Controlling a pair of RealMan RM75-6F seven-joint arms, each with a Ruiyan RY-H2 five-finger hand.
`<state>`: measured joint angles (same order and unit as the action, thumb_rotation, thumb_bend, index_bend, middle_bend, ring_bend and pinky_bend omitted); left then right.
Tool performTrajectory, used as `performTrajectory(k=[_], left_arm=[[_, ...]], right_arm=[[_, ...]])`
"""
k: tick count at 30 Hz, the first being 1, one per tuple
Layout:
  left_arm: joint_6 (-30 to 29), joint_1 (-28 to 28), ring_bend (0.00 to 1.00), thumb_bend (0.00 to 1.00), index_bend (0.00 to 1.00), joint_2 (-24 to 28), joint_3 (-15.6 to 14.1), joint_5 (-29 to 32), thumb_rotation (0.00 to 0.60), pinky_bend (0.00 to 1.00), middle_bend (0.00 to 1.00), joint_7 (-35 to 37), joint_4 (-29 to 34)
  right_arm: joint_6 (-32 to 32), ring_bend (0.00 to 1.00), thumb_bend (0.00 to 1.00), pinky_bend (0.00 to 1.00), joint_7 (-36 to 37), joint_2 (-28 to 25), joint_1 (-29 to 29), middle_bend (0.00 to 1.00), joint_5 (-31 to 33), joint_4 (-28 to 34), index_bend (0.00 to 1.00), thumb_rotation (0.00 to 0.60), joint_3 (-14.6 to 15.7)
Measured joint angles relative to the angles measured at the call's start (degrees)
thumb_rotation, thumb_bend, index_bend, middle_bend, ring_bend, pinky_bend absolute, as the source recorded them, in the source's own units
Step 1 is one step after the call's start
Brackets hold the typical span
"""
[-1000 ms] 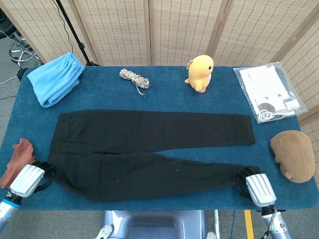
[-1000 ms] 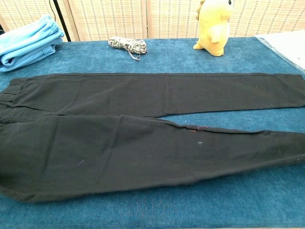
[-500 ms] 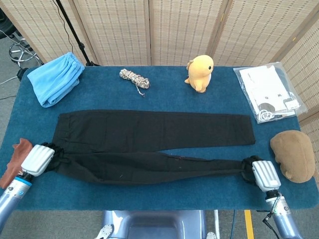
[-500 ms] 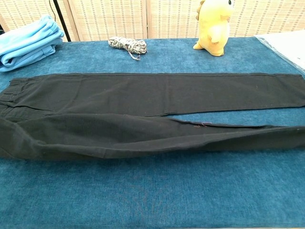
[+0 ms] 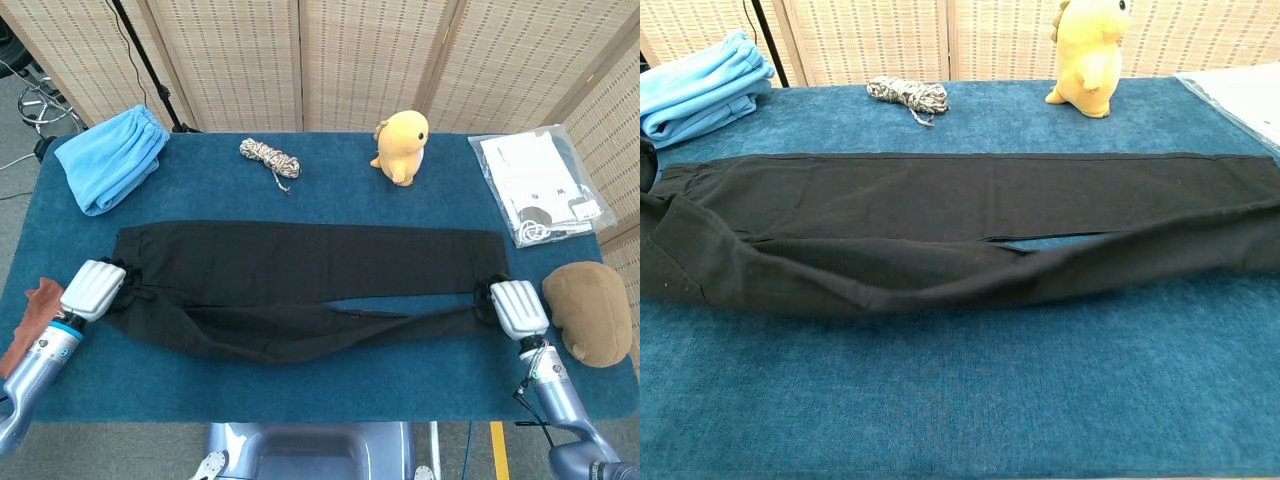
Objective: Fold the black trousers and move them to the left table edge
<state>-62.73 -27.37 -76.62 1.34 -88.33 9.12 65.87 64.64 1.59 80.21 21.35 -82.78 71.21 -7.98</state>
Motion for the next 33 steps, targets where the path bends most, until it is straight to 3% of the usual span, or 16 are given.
performTrajectory(k=[9, 17, 33], left_arm=[[4.1, -2.1, 0.44, 0.38, 0.66, 0.3, 2.3, 4.5, 0.6, 0.47, 0.65, -0.6, -0.3], [6.9, -4.0, 0.44, 0.37, 0.66, -0.5, 4.1, 7.2, 0.6, 0.47, 0.65, 0.6, -2.0], [12.9, -7.3, 0.44, 0.36, 0.66, -3.7, 5.8, 12.1, 0.6, 0.47, 0.65, -0.6, -5.6]], right_arm=[[-6.0, 0.39, 0.68, 0.57, -1.9, -0.4, 4.7, 0.55, 5.5, -2.9, 0.62, 0.6, -3.4], [-10.7, 0.39, 0.68, 0.57, -3.1, 0.1, 7.3, 0.55, 9.2, -6.7, 0.62, 0.6, -4.4], [-19.6, 0.39, 0.67, 0.57, -3.9, 6.0, 14.5, 0.55, 14.2, -18.9, 0.62, 0.6, -5.7]])
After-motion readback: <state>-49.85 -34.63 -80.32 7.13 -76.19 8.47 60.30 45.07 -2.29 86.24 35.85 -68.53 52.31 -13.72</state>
